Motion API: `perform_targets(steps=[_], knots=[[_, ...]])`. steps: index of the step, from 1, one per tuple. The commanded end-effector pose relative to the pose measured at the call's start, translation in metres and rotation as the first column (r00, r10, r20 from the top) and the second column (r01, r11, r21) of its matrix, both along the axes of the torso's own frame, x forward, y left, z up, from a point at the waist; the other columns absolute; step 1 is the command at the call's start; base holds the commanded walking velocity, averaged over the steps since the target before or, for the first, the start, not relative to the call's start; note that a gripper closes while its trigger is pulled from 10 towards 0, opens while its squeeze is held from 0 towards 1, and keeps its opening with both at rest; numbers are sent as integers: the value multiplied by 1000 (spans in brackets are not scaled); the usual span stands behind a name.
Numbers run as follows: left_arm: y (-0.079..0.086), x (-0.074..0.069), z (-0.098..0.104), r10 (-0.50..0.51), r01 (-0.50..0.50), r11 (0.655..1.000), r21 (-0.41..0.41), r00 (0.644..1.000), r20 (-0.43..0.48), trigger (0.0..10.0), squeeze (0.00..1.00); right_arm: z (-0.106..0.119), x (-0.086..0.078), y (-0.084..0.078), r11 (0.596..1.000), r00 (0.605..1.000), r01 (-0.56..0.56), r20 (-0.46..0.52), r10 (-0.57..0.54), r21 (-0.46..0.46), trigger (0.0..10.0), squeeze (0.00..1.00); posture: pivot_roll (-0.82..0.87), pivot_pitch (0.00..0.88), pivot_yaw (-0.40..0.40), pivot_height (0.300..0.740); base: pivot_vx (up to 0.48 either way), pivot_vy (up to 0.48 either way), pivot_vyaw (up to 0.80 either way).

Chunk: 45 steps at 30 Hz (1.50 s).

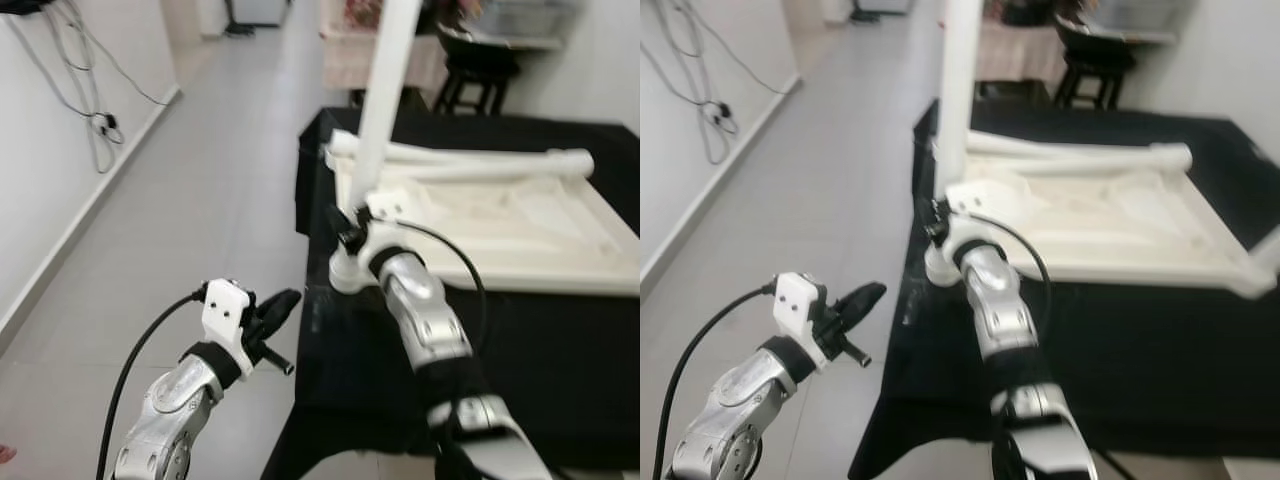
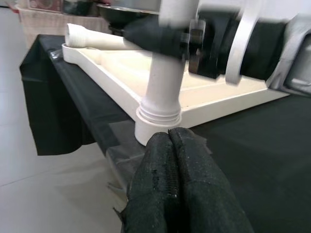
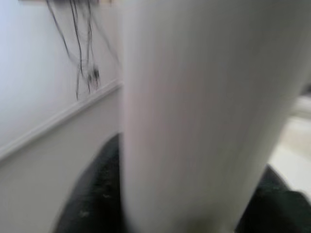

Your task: Building children table

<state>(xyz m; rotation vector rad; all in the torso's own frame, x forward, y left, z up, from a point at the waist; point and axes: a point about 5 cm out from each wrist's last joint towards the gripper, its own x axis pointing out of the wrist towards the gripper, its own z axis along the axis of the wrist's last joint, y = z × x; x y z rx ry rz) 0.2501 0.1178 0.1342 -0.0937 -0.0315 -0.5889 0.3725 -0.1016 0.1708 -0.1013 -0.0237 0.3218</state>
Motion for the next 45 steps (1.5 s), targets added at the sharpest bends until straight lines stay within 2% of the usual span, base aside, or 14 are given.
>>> perform_targets(steps=[1, 3, 5, 8, 10, 18, 19, 20, 21, 26, 34, 39, 42, 45], knots=[[2, -1, -4, 11, -11, 1000, -3, 1000, -17, 10000, 0, 3, 5, -4, 999, 999, -37, -16, 38, 24, 10000, 1000, 33, 74, -70, 740, 0, 0, 0], [2, -1, -4, 11, -11, 1000, -3, 1000, -17, 10000, 0, 3, 5, -4, 999, 999, -37, -16, 38, 24, 10000, 1000, 33, 74, -70, 740, 0, 0, 0], [1, -1, -5, 2, -2, 1000, -4, 1000, -20, 10000, 0, 23, 9, -1, 964, 964, -262, 43, 261, 41, 10000, 0, 35, 72, -68, 740, 0, 0, 0], [1, -1, -5, -1, 1, 1000, -5, 1000, -21, 10000, 0, 27, 7, 1, 926, 926, -376, 46, 375, 10, 10000, 0, 38, 72, -70, 740, 0, 0, 0], [0, -1, -5, -2, 2, 1000, -6, 1000, -21, 10000, 0, 26, 1, 4, 840, 841, -539, 11, 540, -57, 10000, 0, 44, 73, -72, 740, 0, 0, 0], [1, -2, -5, -2, 2, 1000, -3, 1000, -22, 10000, 0, 25, 4, 8, 733, 736, -677, -58, 675, -60, 10000, 0, 56, 76, -71, 740, 0, 0, 0], [1, -2, -5, -2, 2, 1000, -2, 1000, -22, 10000, 0, 26, 7, 9, 725, 725, -688, -64, 686, -34, 6745, 0, 63, 78, -69, 740, 0, 0, 0], [1, -2, -5, -2, 2, 1000, -2, 1000, -22, 10000, 0, 26, 7, 9, 725, 725, -688, -64, 686, -34, 6745, 0, 63, 78, -69, 740, 0, 0, 0], [1, -3, -5, -2, 2, 1000, -1, 1000, -23, 10000, 0, 27, 8, 9, 720, 720, -693, -68, 691, -19, 1451, 0, 63, 78, -69, 740, 0, 0, 0], [0, -3, -5, -3, 3, 1000, 0, 1000, -24, 10000, 0, 25, 10, 7, 711, 709, -703, -75, 701, 6, 0, 0, 65, 80, -70, 740, 0, 0, 0], [0, -3, -4, -3, 3, 1000, -1, 1000, -24, 10000, 0, 24, 11, -5, 731, 729, -682, -65, 681, 0, 0, 0, 60, 83, -68, 740, 0, 0, 0], [1, -3, -4, -7, 7, 1000, -6, 1000, -27, 10000, 0, 10, 11, -29, 868, 868, -495, -67, 492, -35, 0, 0, 37, 84, -64, 740, 0, 0, 0], [1, -3, -4, -7, 7, 1000, -6, 1000, -27, 10000, 0, 10, 11, -29, 868, 868, -495, -67, 492, -35, 0, 0, 37, 84, -64, 740, 0, 0, 0], [3, -3, -5, -10, 10, 1000, -6, 1000, -29, 10000, 0, -35, -15, -19, 998, 989, -41, -141, 47, 46, 0, 0, 30, 88, -54, 740, 0, 0, 0]])
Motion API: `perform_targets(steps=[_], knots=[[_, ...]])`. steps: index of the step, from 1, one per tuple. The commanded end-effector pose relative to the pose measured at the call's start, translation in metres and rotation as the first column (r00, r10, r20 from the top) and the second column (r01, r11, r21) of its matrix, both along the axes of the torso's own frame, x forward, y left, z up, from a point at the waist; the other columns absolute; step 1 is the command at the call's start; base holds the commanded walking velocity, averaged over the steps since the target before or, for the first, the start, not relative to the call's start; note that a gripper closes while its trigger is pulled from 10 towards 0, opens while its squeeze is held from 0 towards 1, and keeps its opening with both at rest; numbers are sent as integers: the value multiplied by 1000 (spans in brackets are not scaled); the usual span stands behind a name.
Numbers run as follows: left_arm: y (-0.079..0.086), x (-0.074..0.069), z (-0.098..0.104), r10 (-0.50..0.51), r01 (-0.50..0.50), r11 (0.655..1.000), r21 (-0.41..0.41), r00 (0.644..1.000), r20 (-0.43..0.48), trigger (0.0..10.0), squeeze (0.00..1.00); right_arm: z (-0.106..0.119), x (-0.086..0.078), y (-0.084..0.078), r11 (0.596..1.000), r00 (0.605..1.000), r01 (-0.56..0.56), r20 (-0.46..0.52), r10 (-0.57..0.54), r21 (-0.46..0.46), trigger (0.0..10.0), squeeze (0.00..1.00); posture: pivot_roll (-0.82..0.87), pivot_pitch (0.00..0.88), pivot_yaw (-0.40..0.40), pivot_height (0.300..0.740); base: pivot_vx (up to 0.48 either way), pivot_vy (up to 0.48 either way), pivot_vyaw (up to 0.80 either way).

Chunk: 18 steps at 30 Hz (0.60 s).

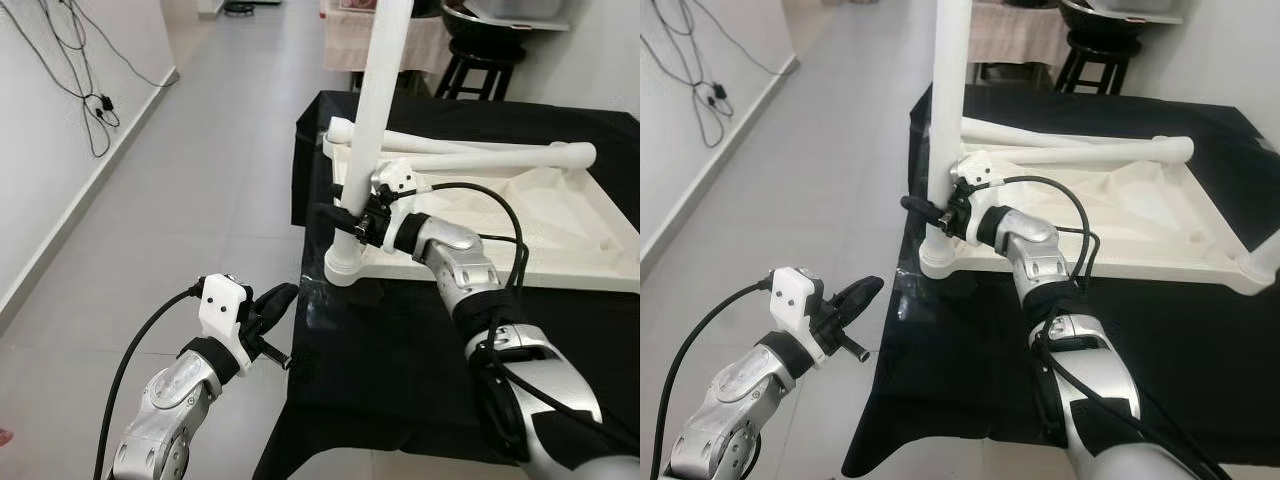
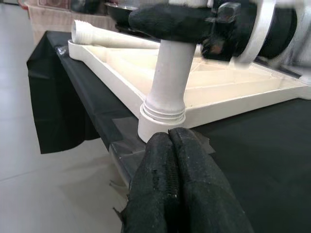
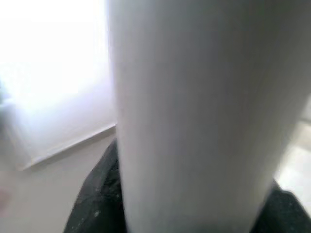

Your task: Building children table

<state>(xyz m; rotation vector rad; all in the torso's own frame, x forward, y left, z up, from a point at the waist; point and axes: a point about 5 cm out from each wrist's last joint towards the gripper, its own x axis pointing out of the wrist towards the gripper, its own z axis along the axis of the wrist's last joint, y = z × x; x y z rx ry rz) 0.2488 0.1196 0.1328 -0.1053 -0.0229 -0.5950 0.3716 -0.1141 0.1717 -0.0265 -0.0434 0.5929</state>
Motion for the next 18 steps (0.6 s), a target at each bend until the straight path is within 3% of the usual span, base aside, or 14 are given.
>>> perform_targets(steps=[1, 3, 5, 10, 11, 12, 13, 14, 18], knots=[[2, -1, -3, -3, 3, 1000, 2, 1000, -18, 10000, 0, -36, -14, -7, 974, 966, 217, -133, -223, -62, 0, 0, 30, 88, -54, 740, 0, 0, 0], [3, -1, -4, -5, 5, 1000, 6, 1000, -20, 10000, 0, -37, -29, 7, 951, 948, 299, -89, -305, -77, 0, 0, 22, 81, -47, 740, 0, 0, 0], [3, -1, -4, -5, 5, 1000, 7, 1000, -20, 10000, 0, -35, -30, 11, 954, 954, 286, -64, -292, -85, 0, 0, 22, 81, -47, 740, 0, 0, 0], [2, 0, -4, -7, 8, 1000, 11, 1000, -17, 10000, 0, -32, -11, 10, 955, 954, 283, -79, -290, -94, 0, 0, 37, 71, -63, 740, 0, 0, 0], [2, 0, -4, 0, 0, 1000, 12, 1000, -15, 10000, 0, -31, -10, 11, 952, 951, 291, -76, -299, -100, 4824, 0, 38, 71, -63, 740, 0, 0, 0], [2, 0, -4, 0, 0, 1000, 12, 1000, -15, 10000, 0, -31, -10, 11, 952, 951, 291, -76, -299, -100, 4824, 0, 38, 71, -63, 740, 0, 0, 0], [2, -1, -4, 6, -6, 1000, 12, 1000, -14, 10000, 0, -30, -9, 12, 952, 951, 288, -81, -297, -106, 10000, 0, 39, 70, -62, 740, 0, 0, 0], [2, -1, -5, 8, -7, 1000, 12, 1000, -14, 10000, 0, -27, -8, 16, 966, 965, 241, -81, -248, -89, 10000, 1000, 42, 68, -63, 740, 0, 0, 0], [1, -1, -5, 5, -5, 1000, 12, 1000, -16, 10000, 0, -23, -7, 19, 977, 977, 197, -68, -202, -77, 10000, 1000, 42, 68, -63, 740, 0, 0, 0]])
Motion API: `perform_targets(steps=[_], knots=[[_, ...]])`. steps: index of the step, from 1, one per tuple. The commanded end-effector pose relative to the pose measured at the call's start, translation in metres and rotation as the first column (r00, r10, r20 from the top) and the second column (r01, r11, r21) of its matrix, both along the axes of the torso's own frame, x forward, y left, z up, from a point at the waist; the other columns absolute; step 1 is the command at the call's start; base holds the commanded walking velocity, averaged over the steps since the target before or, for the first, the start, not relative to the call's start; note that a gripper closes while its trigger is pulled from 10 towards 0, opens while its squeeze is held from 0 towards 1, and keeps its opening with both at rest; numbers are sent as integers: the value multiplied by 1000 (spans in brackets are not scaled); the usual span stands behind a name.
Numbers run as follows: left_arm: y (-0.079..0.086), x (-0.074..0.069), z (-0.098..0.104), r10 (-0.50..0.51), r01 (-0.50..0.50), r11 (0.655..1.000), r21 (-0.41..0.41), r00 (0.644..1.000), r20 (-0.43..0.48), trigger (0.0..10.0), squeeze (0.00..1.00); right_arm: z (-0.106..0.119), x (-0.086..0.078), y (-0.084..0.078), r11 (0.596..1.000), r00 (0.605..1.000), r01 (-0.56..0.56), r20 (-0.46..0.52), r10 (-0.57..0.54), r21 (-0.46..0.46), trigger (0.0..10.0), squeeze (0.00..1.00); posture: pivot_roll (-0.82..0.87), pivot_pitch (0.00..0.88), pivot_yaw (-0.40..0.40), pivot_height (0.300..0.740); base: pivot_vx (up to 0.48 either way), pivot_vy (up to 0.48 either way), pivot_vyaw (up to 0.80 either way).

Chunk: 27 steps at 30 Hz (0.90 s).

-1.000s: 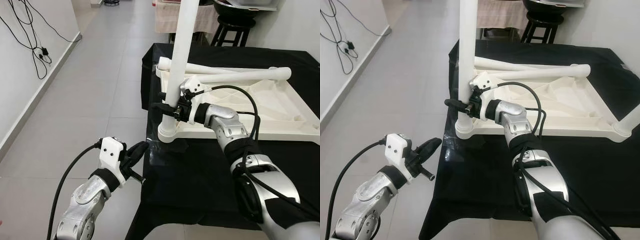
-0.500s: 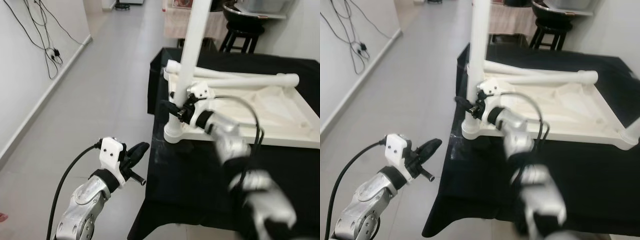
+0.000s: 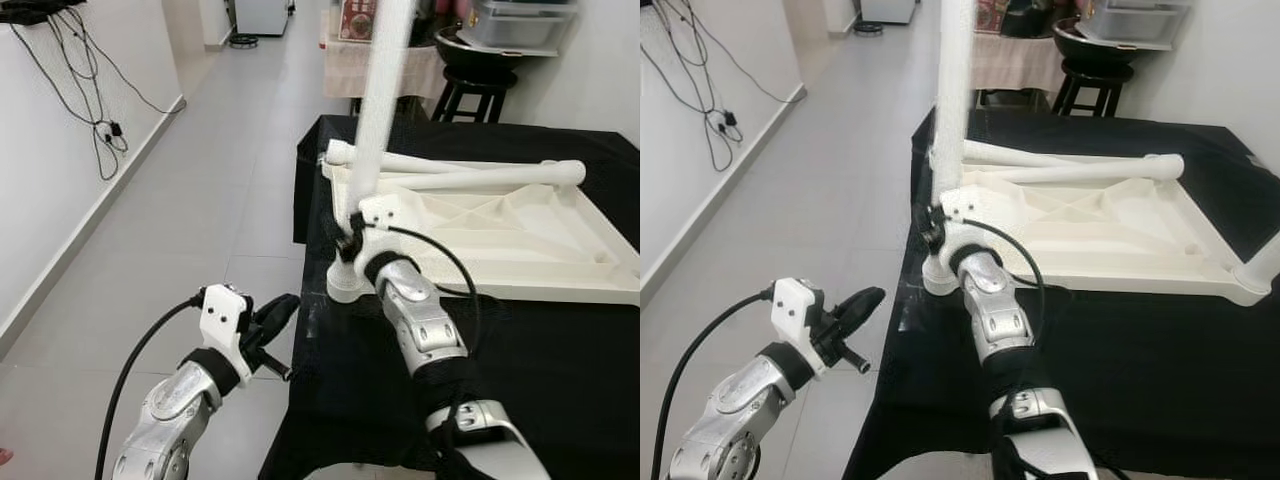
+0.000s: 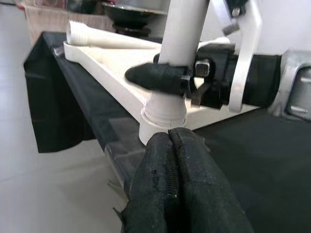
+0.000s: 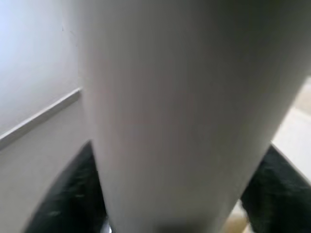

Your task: Building children table

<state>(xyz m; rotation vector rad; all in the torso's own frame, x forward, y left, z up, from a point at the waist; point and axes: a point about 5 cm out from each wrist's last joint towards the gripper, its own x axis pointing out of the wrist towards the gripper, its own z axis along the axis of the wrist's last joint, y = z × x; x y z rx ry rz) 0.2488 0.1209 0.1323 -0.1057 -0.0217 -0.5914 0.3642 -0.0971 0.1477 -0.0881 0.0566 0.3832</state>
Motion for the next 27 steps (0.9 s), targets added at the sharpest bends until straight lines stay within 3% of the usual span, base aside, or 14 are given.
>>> perform_targets(steps=[1, 2, 4, 5, 6, 8, 9, 11, 16, 17, 21, 22, 27], knots=[[0, -1, -4, -4, 4, 1000, 11, 1000, -16, 10000, 0, 9, -1, 6, 998, 998, -61, 21, 60, 30, 10000, 1000, 38, 66, -59, 740, 0, 0, 0], [-1, -1, -4, -9, 9, 1000, 10, 1000, -18, 10000, 0, 17, -2, 10, 990, 990, -136, 50, 134, 41, 10000, 1000, 37, 66, -58, 740, 0, 0, 0], [-1, -1, -4, -9, 9, 1000, 10, 1000, -18, 10000, 0, 17, -2, 10, 990, 990, -136, 50, 134, 41, 10000, 1000, 37, 66, -58, 740, 0, 0, 0], [-1, -1, -4, -13, 13, 1000, 8, 1000, -19, 10000, 0, 27, -1, 12, 967, 964, -255, 85, 252, 25, 10000, 0, 40, 67, -57, 740, 0, 0, 0], [-1, -1, -4, -13, 13, 1000, 8, 1000, -19, 10000, 0, 27, -1, 12, 967, 964, -255, 85, 252, 25, 10000, 0, 40, 67, -57, 740, 0, 0, 0], [-1, 0, -4, -14, 14, 1000, 7, 1000, -18, 10000, 0, 38, 1, 13, 895, 890, -444, 102, 445, -38, 10000, 0, 43, 69, -58, 740, 0, 0, 0], [-1, 0, -4, -14, 14, 1000, 7, 1000, -18, 10000, 0, 38, 1, 13, 895, 890, -444, 102, 445, -38, 10000, 0, 43, 69, -58, 740, 0, 0, 0], [-1, 0, -4, -10, 10, 1000, 8, 1000, -16, 10000, 0, 44, 8, 11, 839, 836, -537, 82, 543, -84, 10000, 0, 43, 69, -58, 740, 0, 0, 0], [-1, 0, -4, -7, 7, 1000, 9, 1000, -15, 10000, 0, 50, 14, 9, 804, 802, -590, 56, 595, -76, 10000, 0, 49, 70, -60, 740, 0, 0, 0], [-1, 0, -4, -5, 5, 1000, 10, 1000, -15, 10000, 0, 55, 16, 8, 762, 761, -647, 36, 648, -30, 7922, 0, 55, 71, -62, 740, 0, 0, 0], [-1, -1, -4, -5, 5, 1000, 11, 1000, -15, 10000, 0, 56, 17, 8, 748, 747, -664, 31, 664, -12, 7922, 0, 59, 76, -64, 740, 0, 0, 0], [-1, -1, -3, -4, 4, 1000, 12, 1000, -15, 10000, 0, 58, 17, 8, 731, 731, -682, 29, 682, 16, 0, 0, 60, 78, -65, 740, 0, 0, 0], [-1, -2, -3, -1, 1, 1000, 12, 1000, -14, 10000, 0, 59, 18, 6, 717, 717, -697, 24, 696, 25, 0, 0, 61, 82, -67, 740, 0, 0, 0]])
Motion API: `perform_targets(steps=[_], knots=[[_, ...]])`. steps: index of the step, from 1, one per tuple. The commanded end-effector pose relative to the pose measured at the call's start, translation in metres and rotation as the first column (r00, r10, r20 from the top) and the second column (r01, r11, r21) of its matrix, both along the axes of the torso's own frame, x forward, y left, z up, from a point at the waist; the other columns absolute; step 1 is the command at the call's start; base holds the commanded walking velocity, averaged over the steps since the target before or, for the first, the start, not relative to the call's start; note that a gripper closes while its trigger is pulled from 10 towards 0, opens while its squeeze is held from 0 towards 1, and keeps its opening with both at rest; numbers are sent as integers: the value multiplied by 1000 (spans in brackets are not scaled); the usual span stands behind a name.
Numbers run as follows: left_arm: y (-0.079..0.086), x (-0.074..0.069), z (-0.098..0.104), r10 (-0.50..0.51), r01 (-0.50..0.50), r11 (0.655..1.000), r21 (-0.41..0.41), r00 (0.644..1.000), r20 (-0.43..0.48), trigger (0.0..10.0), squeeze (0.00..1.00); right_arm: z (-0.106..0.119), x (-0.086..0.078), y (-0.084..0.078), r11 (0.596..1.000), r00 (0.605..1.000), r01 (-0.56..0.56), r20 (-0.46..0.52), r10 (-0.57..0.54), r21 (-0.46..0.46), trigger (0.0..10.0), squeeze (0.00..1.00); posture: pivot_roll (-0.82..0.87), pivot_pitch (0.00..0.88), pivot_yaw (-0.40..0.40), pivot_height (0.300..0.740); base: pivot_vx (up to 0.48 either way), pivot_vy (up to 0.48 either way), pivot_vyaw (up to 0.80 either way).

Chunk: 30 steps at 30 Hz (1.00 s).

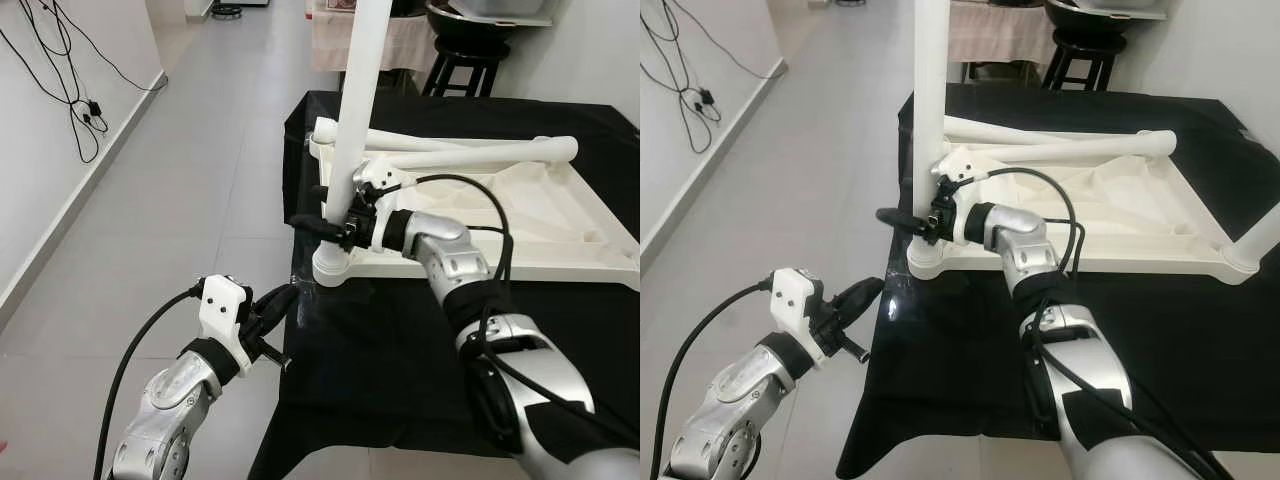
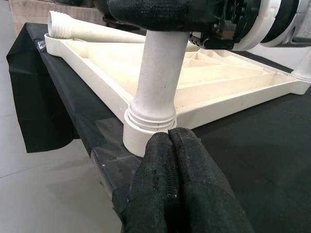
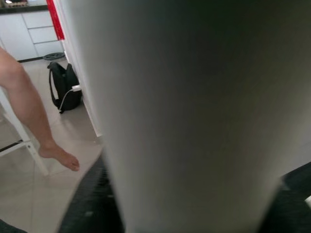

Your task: Building children table

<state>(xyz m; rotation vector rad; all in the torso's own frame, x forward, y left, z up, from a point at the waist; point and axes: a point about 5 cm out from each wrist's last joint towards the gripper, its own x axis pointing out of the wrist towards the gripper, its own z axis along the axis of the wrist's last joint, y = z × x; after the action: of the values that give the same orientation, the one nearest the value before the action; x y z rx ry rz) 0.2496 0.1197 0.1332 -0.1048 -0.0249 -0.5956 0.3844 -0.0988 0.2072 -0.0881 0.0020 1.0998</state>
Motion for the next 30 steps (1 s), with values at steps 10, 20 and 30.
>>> perform_targets(steps=[10, 20, 30], knots=[[1, -3, -3, 2, -2, 1000, 8, 1000, -18, 10000, 0, -14, -2, -18, 996, 995, 87, 61, -85, -36, 0, 0, 46, 90, -57, 740, 0, 0, 0], [3, -3, -2, -2, 2, 1000, 7, 1000, -20, 10000, 0, -51, -12, -26, 778, 779, 627, 9, -627, -35, 0, 0, 38, 104, -47, 740, 0, 0, 0], [3, -2, -2, 5, -5, 1000, 9, 1000, -18, 10000, 0, -47, -11, 8, 648, 647, 761, 46, -761, 12, 0, 0, 49, 93, -55, 740, 0, 0, 0]])
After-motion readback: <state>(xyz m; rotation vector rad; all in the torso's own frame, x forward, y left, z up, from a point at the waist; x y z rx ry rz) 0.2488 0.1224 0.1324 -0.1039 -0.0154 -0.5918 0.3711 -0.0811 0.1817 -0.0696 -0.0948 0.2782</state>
